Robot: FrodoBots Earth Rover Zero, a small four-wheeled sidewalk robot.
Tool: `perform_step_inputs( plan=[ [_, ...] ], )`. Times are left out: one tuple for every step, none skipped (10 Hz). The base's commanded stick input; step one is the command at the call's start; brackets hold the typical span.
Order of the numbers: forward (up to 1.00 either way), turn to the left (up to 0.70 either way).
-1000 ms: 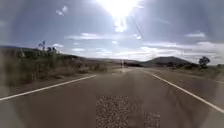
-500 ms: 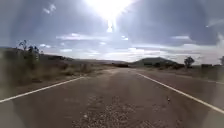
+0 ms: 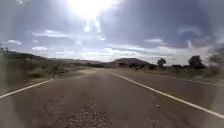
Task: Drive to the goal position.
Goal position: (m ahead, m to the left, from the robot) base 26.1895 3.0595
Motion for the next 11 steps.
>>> perform_step_inputs(
  plan=[
    [1.00,-0.06],
    [1.00,0.00],
    [1.00,0.00],
    [1.00,0.00],
    [1.00,0.00],
    [1.00,0.00],
    [1.00,0.00],
    [1.00,0.07],
    [1.00,0.28],
    [1.00,0.40],
    [1.00,0.40]
  ],
)
